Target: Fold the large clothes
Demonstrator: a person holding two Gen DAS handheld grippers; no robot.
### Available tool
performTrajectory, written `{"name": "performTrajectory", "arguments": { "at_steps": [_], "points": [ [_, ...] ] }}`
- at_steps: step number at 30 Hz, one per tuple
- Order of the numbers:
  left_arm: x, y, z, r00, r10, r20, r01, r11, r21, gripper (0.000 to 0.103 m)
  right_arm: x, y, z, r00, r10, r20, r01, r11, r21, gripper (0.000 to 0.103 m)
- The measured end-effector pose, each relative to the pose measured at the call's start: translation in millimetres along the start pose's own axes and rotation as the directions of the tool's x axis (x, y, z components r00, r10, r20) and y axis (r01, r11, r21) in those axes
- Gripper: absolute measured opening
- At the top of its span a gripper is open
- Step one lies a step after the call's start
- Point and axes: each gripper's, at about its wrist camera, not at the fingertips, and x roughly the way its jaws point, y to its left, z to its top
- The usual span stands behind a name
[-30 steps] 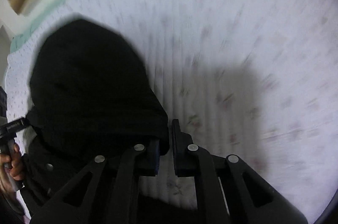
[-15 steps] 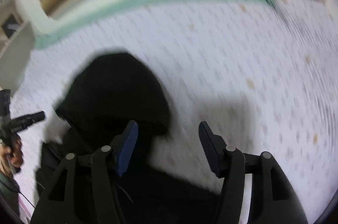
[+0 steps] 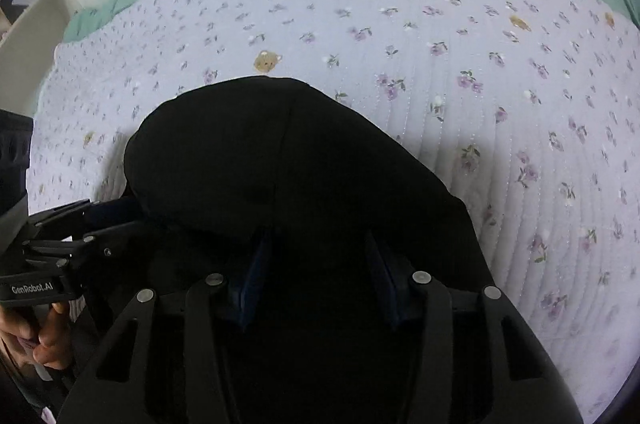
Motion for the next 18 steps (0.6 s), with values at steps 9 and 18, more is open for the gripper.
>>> {"name": "performTrajectory", "arguments": {
  "at_steps": [9,18],
  "points": [
    [-91.1,-23.3,-10.1,0.99,-0.096,0.1,0.086,0.991,0.104,0.061,-110.7,-6.6,-26.9,0.994,0.01,0.112,-0.002,0.998,-0.067,0.072],
    [-20.6,-1.8,-37.9,0.997,-0.063,-0.04,0.063,0.998,0.022,0.061,-58.3,-37.3,-68.1,0.997,-0.068,-0.046,0.068,0.998,0.003,0.06]
  ]
}}
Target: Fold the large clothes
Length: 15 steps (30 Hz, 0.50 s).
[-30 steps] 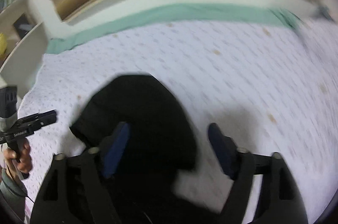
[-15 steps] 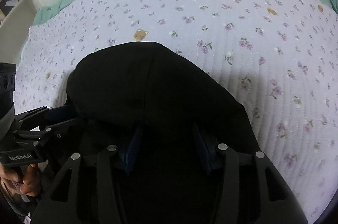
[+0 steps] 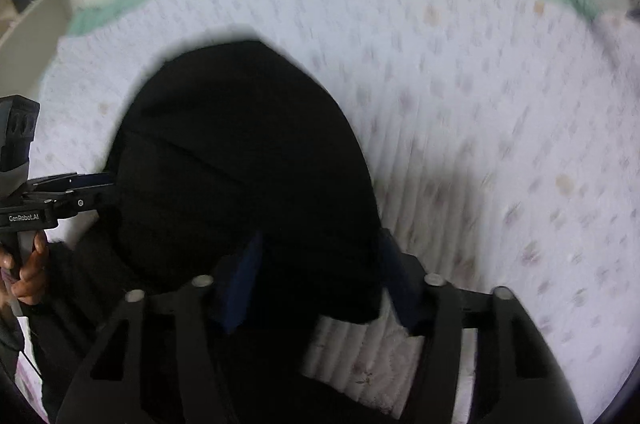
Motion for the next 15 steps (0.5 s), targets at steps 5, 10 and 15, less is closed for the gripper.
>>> {"name": "performTrajectory", "arguments": {
  "at_steps": [5,10,15],
  "points": [
    [-20.0,-14.5,3.5,0.999,0.04,0.002,-0.04,0.998,0.056,0.061,-10.3,-7.6,2.4,1.0,0.015,-0.004,-0.015,1.0,0.015,0.063],
    [-79.8,-19.4,25.6,0.988,-0.11,0.107,0.097,0.989,0.114,0.061,-59.5,-16.0,24.9,0.991,0.087,0.102,-0.086,0.996,-0.016,0.071],
    [-73.3,5.7,72.4,0.989,-0.129,0.074,0.124,0.99,0.061,0.062,-57.4,-19.3,67.8,0.981,0.153,0.119,-0.149,0.988,-0.049,0.076]
  ]
}}
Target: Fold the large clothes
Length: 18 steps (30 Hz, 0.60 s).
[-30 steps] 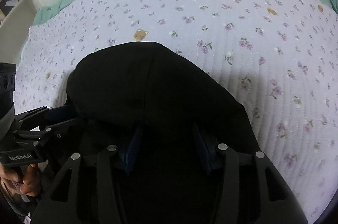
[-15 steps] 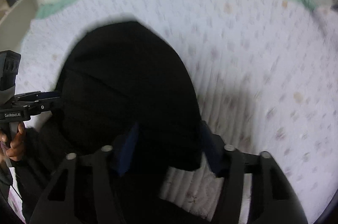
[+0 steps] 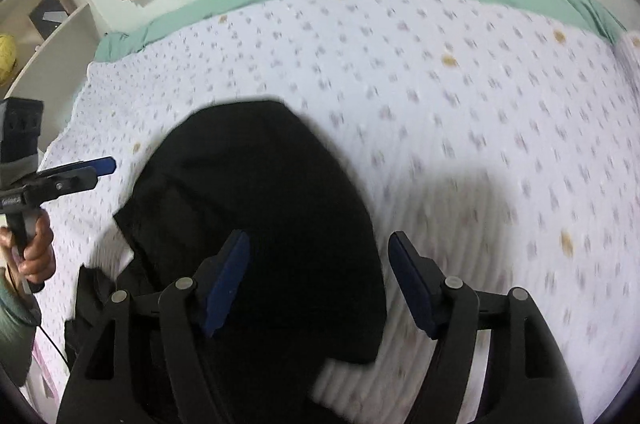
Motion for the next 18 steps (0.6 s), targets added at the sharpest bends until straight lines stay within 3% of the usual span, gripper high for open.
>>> {"name": "performTrajectory", "arguments": {
  "at_steps": [3,5,6,9,11,12,14,15,16,18],
  "points": [
    [19.2,30.3,12.8,0.997,-0.066,-0.044,0.063,0.996,-0.061,0.062,20.9,-3.2,12.1,0.997,0.067,-0.03,-0.066,0.998,0.022,0.076],
    [34.1,44.8,17.2,0.996,-0.051,-0.073,0.045,0.995,-0.089,0.062,39.1,-8.2,17.3,0.992,0.109,-0.059,-0.107,0.994,0.039,0.076],
    [44.7,47.5,17.6,0.995,-0.045,-0.088,0.036,0.994,-0.1,0.062,49.8,-10.2,20.4,0.988,0.135,-0.079,-0.131,0.99,0.05,0.076],
    [68.4,58.6,14.7,0.981,-0.128,-0.147,0.107,0.984,-0.14,0.062,84.1,-15.5,23.4,0.975,0.181,-0.13,-0.17,0.981,0.092,0.076],
    [82.9,56.4,12.1,0.974,-0.144,-0.175,0.122,0.983,-0.135,0.062,107.5,-16.1,17.3,0.957,0.229,-0.177,-0.211,0.971,0.114,0.074],
    [84.2,52.3,11.6,0.975,-0.139,-0.173,0.12,0.986,-0.115,0.062,110.2,-13.6,16.2,0.957,0.225,-0.181,-0.211,0.973,0.094,0.071],
    [78.9,43.8,10.0,0.977,-0.148,-0.151,0.138,0.988,-0.076,0.052,102.3,-4.1,13.6,0.956,0.239,-0.171,-0.237,0.971,0.034,0.05],
    [73.4,40.7,8.5,0.979,-0.156,-0.135,0.15,0.987,-0.055,0.032,101.2,1.0,14.0,0.958,0.237,-0.163,-0.238,0.971,0.016,0.03],
    [64.1,37.0,5.1,0.979,-0.166,-0.116,0.163,0.986,-0.033,0.024,88.2,7.9,12.1,0.962,0.227,-0.149,-0.234,0.972,-0.025,0.021],
    [46.5,31.7,-0.3,0.976,-0.199,-0.087,0.199,0.98,-0.005,0.021,64.6,21.8,7.3,0.973,0.196,-0.121,-0.208,0.973,-0.097,0.02]
  ]
}}
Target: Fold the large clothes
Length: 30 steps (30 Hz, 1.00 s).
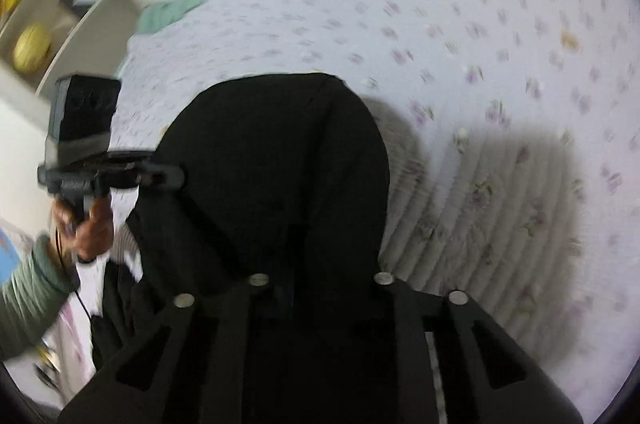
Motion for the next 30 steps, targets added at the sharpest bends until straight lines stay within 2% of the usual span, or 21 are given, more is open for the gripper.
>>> {"name": "performTrajectory", "arguments": {
  "at_steps": [4,9,14,20,22,24,26,30],
  "points": [
    [-48.2,-44.4,-27.6,0.998,-0.03,0.056,0.023,0.993,0.115,0.02,-56.2,48.6,-21.4,0.995,-0.044,0.094,0.054,0.993,-0.103,0.02],
    [-93.0,-101.6,-75.6,0.998,0.006,0.063,-0.021,0.969,0.245,0.021,-110.3,115.9,-58.5,0.975,-0.115,0.191,0.151,0.971,-0.185,0.02],
    [-126.2,-131.2,-122.8,0.998,0.025,0.055,-0.038,0.965,0.26,0.021,-149.4,171.7,-117.7,0.962,-0.161,0.221,0.213,0.948,-0.237,0.02],
    [-155.4,-170.7,-197.7,0.999,0.008,0.033,-0.016,0.965,0.261,0.021,-179.1,212.5,-191.9,0.966,-0.155,0.204,0.203,0.95,-0.238,0.02],
    [-154.3,-177.9,-224.5,1.0,0.016,0.008,-0.017,0.966,0.257,0.021,-178.7,220.3,-218.2,0.965,-0.178,0.193,0.222,0.945,-0.241,0.02],
    [-145.2,-180.6,-252.6,0.998,0.062,-0.025,-0.054,0.967,0.25,0.021,-173.8,220.4,-238.9,0.964,-0.202,0.175,0.24,0.943,-0.231,0.023],
    [-124.6,-174.4,-283.2,0.99,0.12,-0.078,-0.1,0.97,0.222,0.021,-156.0,215.3,-268.7,0.967,-0.226,0.121,0.248,0.945,-0.211,0.025],
    [-90.2,-148.1,-329.5,0.97,0.163,-0.18,-0.144,0.983,0.111,0.023,-138.0,197.9,-312.7,0.973,-0.229,0.037,0.232,0.963,-0.138,0.028]
  ]
}}
